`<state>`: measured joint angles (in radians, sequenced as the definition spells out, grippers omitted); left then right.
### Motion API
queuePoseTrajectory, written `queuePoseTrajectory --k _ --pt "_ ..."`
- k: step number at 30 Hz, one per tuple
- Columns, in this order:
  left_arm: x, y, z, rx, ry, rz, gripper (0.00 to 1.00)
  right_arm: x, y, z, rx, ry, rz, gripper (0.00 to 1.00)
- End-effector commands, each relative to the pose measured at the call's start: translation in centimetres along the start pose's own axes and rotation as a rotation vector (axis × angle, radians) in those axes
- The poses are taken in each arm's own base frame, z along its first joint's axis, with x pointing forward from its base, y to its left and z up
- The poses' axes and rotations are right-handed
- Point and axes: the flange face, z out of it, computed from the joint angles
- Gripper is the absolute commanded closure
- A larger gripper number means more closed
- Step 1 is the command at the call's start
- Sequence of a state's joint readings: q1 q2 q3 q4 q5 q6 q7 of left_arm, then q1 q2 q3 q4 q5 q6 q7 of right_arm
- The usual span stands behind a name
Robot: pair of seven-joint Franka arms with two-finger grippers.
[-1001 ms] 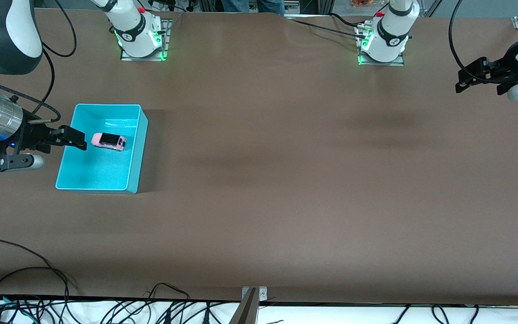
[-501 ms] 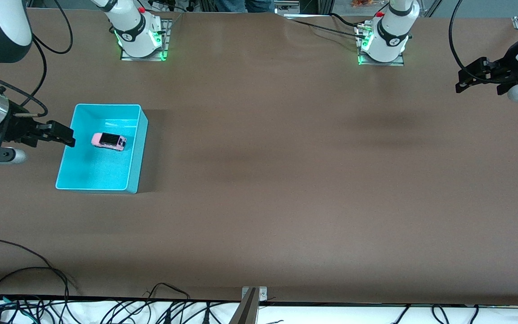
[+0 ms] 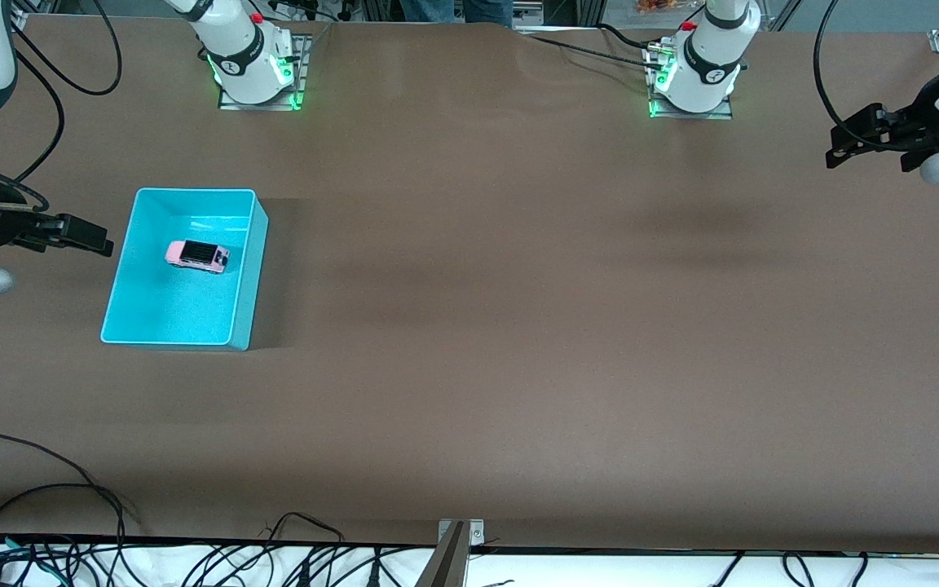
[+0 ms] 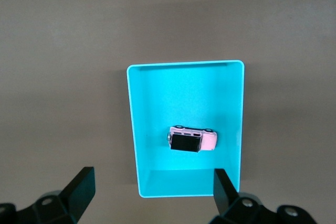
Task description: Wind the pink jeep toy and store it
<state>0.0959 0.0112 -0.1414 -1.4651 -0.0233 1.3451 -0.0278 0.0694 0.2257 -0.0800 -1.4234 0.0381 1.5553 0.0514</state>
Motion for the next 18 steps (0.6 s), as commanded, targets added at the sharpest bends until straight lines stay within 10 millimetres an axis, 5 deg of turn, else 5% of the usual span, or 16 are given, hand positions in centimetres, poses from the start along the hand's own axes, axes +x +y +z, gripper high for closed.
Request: queuePoseTrajectory --k 1,18 --pt "-0.4 -0.3 0.1 -0.027 -0.013 0.021 0.00 -0.3 -0.2 -0.5 0.018 -0.007 0.009 0.00" --pt "-0.5 -1.5 0.6 -0.048 -0.023 -0.002 0.00 -0.3 -0.5 -0.6 0.019 -0.006 0.004 0.00"
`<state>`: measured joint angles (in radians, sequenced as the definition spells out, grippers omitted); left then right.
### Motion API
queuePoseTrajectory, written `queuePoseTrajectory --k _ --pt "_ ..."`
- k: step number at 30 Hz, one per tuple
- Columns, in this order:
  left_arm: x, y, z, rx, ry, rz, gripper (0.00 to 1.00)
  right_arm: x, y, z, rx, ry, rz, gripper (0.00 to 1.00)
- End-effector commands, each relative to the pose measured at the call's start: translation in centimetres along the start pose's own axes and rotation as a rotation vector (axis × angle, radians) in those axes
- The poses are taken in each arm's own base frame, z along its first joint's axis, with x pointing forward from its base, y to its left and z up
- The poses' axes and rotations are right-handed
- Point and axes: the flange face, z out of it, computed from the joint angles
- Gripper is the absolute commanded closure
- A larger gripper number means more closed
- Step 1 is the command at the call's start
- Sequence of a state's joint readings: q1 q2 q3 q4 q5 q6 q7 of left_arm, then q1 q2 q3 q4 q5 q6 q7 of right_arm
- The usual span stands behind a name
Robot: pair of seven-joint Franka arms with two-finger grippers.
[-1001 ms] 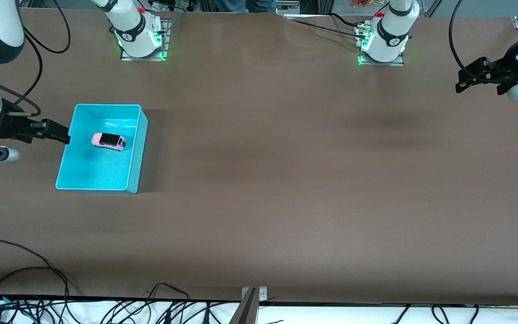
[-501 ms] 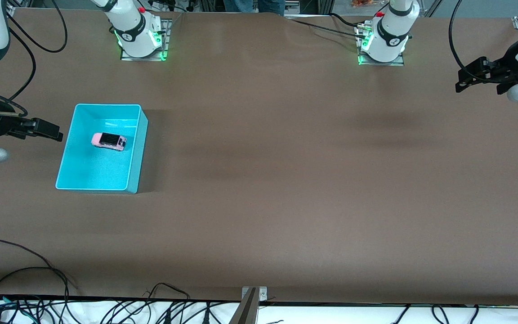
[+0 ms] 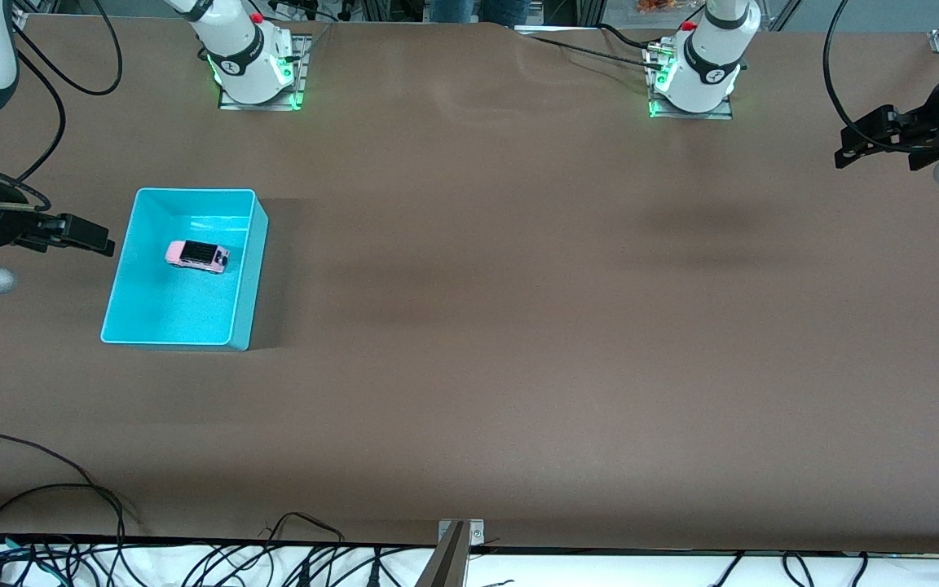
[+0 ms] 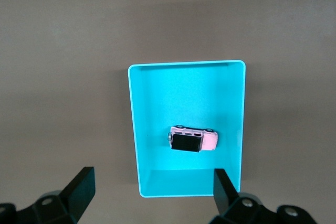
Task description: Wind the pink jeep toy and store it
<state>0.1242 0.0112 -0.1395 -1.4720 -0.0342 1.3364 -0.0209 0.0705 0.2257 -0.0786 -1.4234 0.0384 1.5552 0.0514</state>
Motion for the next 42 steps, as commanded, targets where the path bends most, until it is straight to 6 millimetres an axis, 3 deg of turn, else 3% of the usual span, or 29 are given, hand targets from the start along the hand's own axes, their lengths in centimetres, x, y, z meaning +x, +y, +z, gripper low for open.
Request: queuePoseTrajectory --k 1,21,28,42 --pt "-0.5 -0.1 0.2 -0.033 -0.008 0.019 0.00 -0.3 -0.4 -0.6 0.018 -0.006 0.005 0.00" --pt "-0.7 0.3 0.1 -0.030 -0.016 0.021 0.00 -0.3 -0.7 -0.5 0.019 -0.010 -0.001 0.00" --pt "-0.9 2.4 0.1 -0.021 -0.023 0.051 0.00 -0.3 -0.8 -0.4 0.016 -0.010 -0.004 0.00" --pt "-0.8 1.9 0.1 -0.023 -0.024 0.043 0.00 -0.3 -0.8 -0.4 0.011 -0.010 -0.002 0.00"
